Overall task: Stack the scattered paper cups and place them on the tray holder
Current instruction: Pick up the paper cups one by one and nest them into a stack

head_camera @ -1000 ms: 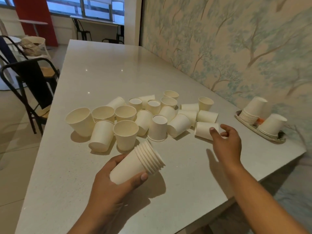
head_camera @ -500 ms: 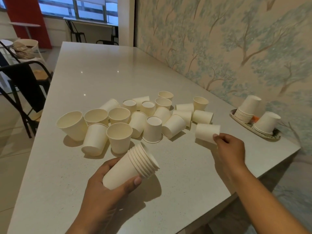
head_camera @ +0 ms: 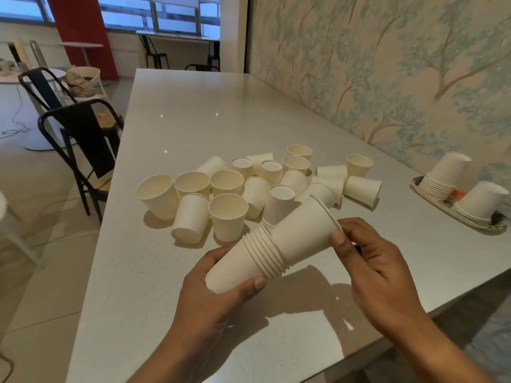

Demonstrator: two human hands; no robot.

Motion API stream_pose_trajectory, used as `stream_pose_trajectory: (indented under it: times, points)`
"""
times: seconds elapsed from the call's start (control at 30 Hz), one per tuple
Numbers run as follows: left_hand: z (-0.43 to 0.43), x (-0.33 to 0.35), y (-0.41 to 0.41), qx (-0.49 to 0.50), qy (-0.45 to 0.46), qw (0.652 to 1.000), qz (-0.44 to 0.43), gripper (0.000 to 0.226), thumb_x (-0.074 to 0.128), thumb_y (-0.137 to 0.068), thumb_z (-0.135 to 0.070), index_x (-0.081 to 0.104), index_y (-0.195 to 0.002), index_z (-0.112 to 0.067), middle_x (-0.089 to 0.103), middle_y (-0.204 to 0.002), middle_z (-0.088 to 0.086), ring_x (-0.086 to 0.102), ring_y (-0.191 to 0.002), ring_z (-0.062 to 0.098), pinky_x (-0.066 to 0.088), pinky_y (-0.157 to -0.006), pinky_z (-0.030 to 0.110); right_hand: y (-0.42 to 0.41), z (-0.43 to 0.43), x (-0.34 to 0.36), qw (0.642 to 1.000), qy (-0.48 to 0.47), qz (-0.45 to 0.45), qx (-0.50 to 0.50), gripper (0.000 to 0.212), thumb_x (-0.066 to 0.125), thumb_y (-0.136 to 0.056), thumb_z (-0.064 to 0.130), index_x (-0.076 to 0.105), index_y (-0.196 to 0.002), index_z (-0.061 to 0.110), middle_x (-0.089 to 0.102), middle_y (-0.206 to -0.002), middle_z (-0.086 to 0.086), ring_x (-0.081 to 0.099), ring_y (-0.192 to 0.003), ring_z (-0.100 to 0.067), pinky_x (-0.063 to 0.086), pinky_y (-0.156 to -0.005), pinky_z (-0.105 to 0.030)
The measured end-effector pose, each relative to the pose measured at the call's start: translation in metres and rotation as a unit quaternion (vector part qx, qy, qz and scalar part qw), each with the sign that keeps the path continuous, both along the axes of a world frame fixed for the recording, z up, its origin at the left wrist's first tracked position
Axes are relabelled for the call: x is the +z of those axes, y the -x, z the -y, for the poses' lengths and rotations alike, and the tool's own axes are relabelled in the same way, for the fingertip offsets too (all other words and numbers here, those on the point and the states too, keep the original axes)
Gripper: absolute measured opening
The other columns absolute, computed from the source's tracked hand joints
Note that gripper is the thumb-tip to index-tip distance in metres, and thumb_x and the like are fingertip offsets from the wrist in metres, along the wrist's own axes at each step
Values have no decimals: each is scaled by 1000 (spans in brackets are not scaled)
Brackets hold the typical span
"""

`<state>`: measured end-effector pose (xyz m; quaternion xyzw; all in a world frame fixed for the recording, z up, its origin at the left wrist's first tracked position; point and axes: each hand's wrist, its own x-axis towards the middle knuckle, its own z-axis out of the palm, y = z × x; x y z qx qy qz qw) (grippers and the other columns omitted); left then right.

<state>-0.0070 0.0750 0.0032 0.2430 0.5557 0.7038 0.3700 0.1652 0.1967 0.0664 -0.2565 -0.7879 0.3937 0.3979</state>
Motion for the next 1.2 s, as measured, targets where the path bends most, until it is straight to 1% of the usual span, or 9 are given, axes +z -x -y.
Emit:
stream_pose_trajectory:
  times: [0.17,0.3,0.4,0.53,0.67,0.77,0.9,1.03,1.2]
  points:
    - [4,1,1,-14,-2,1000,-3,64,96,-37,-34,73,-96,-43,75,-88,-10,72,-74,5,58,-56,18,5,-4,-2,1000,20,17,0,21,44,-97,43,64,-90,40,67,-91,16,61,-90,-1,45,-74,-7]
    - [3,2,-1,-19,-8,999,-29,66,96,-38,-37,72,-99,-42,74,-93,-11,71,-81,5,57,-59,16,13,0,-8,996,10,83,36,23,37,-98,55,59,-102,46,62,-105,17,58,-102,-3,47,-81,-15]
    - [4,2,-2,-14,-16,1000,-21,63,97,-42,-32,74,-100,-37,76,-92,-6,73,-77,8,58,-58,20,21,13,-21,979,-24,176,101,53,24,-86,80,19,-138,67,19,-152,35,20,-143,4,29,-115,-34]
    - [5,2,1,-16,-28,999,32,63,98,-43,-16,75,-101,-25,76,-85,5,76,-72,19,61,-56,34,32,29,-27,966,-26,201,157,81,30,-80,86,-12,-144,63,-12,-155,40,-10,-146,8,10,-121,-54]
    - [2,2,1,-34,-21,999,21,67,99,-39,-25,75,-102,-29,77,-88,2,76,-76,18,61,-58,32,26,11,-18,974,-12,164,157,79,29,-80,85,1,-149,59,1,-158,37,2,-146,10,19,-118,-33]
    - [-2,-1,0,-27,7,998,-52,74,97,-33,-40,72,-102,-42,76,-94,-9,73,-80,9,60,-58,22,21,-32,-8,996,87,30,-14,68,45,-85,72,41,-145,40,49,-140,28,46,-130,2,46,-86,-6]
    - [-6,-4,7,7,13,998,-64,78,93,-21,-51,72,-96,-49,76,-91,-14,72,-74,4,57,-50,18,4,-127,-8,942,150,-31,-298,32,63,-95,24,60,-126,15,64,-121,-6,62,-105,-24,57,-82,-36]
    - [-8,-6,12,17,26,996,-79,76,91,-16,-53,73,-90,-53,76,-89,-14,70,-79,21,58,-60,32,-9,-187,-20,898,215,-28,-383,43,65,-93,24,58,-133,10,62,-123,-8,56,-93,-18,43,-48,-13]
    - [-11,-6,15,33,57,994,-82,66,88,-18,-43,74,-82,-51,75,-83,-2,66,-90,35,57,-82,56,-6,-220,-42,885,231,8,-405,33,71,-88,26,71,-116,9,69,-113,-11,60,-77,-17,44,-76,-27]
